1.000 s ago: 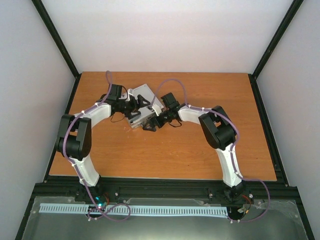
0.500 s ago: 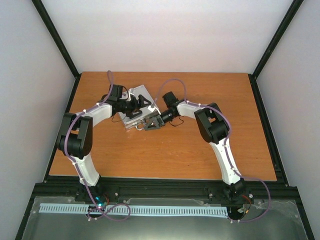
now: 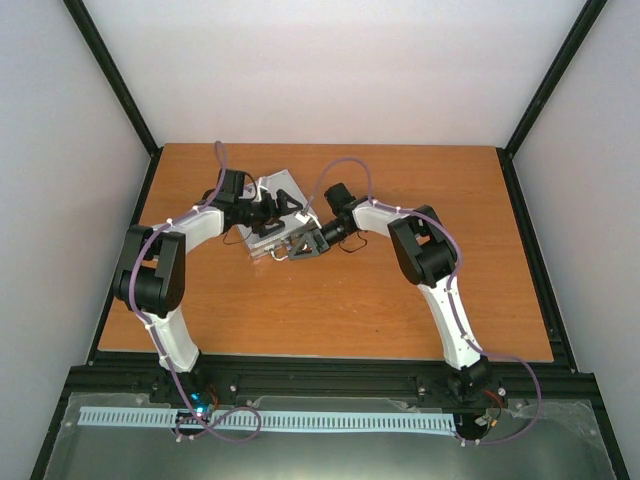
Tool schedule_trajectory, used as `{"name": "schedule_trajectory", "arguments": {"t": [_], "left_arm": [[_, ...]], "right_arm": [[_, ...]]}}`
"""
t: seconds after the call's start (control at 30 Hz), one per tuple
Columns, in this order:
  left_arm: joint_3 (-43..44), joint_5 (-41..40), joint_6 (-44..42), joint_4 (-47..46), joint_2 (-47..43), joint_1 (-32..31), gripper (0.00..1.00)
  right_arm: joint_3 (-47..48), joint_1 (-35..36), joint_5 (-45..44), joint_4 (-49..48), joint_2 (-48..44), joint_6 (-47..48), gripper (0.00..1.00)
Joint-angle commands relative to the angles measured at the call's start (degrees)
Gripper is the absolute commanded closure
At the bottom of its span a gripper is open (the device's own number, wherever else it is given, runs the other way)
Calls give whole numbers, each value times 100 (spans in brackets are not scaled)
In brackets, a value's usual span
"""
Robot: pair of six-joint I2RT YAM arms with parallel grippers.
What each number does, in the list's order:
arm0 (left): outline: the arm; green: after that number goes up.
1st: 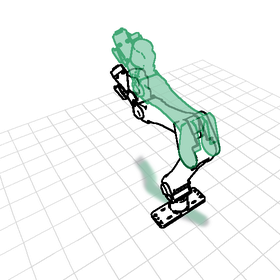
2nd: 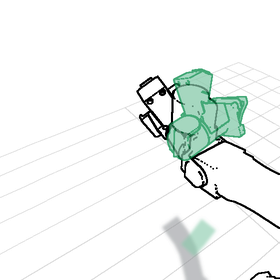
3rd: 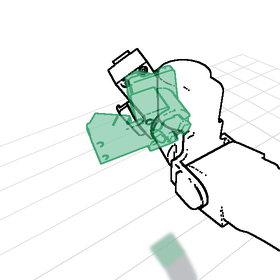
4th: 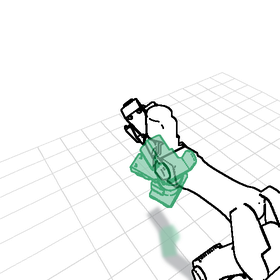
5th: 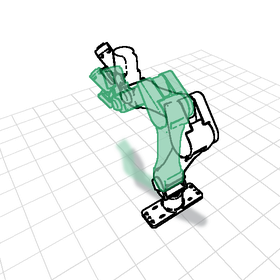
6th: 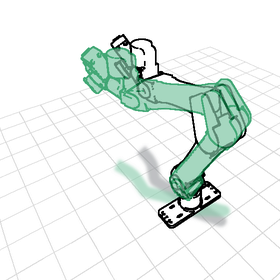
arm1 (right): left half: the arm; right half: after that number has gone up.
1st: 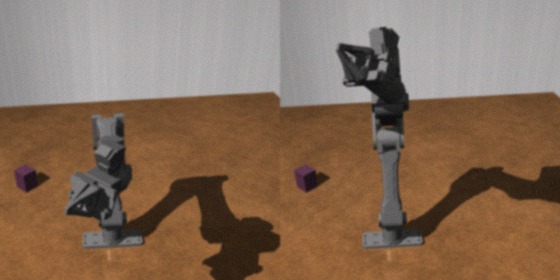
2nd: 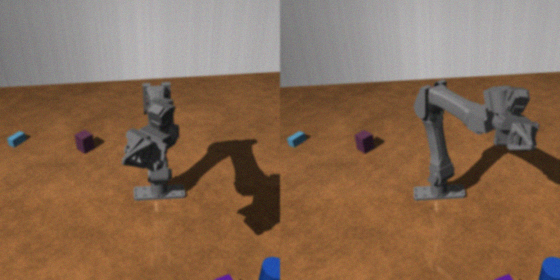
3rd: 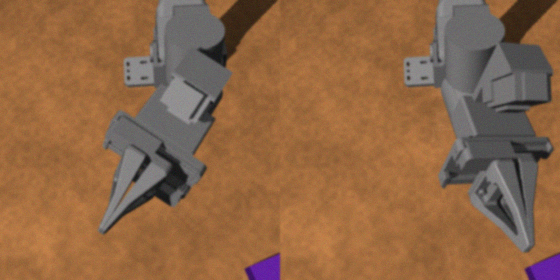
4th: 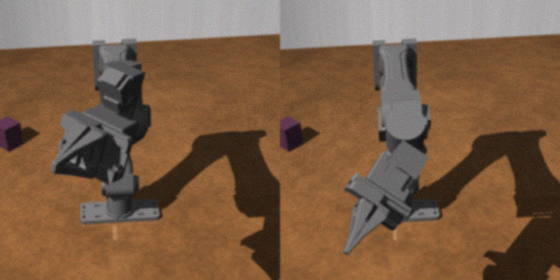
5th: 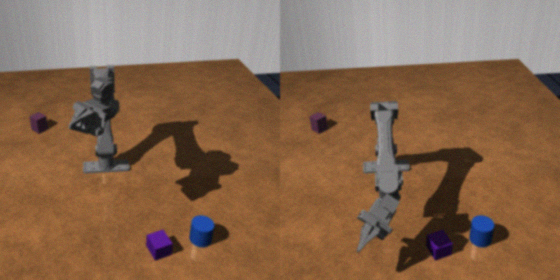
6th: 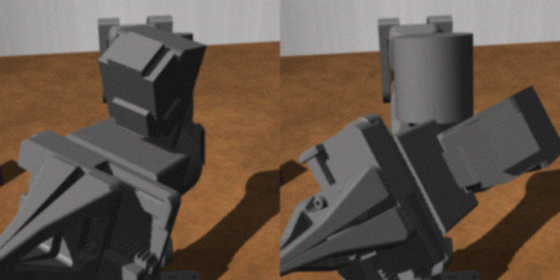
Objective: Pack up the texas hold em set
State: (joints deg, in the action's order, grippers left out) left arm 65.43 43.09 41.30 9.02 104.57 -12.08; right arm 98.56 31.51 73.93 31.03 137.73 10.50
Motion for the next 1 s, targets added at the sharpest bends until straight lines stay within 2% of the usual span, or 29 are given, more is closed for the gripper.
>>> {"name": "schedule_trajectory", "arguments": {"t": [0.0, 0.6, 0.8, 0.97], "left_arm": [[-285, -158, -74, 777, 356, -84, 0], [-364, -236, -87, 858, 110, -82, 0], [-381, -252, -76, 856, 90, -84, 0], [-380, -273, -91, 880, 70, -79, 0]], "right_arm": [[22, -31, 14, 137, -202, 72, 3], [1048, -64, -49, 66, -299, -574, 3], [1152, -101, -198, -370, -359, -1038, 3], [1513, -102, -126, -301, -332, -1150, 3]]}}
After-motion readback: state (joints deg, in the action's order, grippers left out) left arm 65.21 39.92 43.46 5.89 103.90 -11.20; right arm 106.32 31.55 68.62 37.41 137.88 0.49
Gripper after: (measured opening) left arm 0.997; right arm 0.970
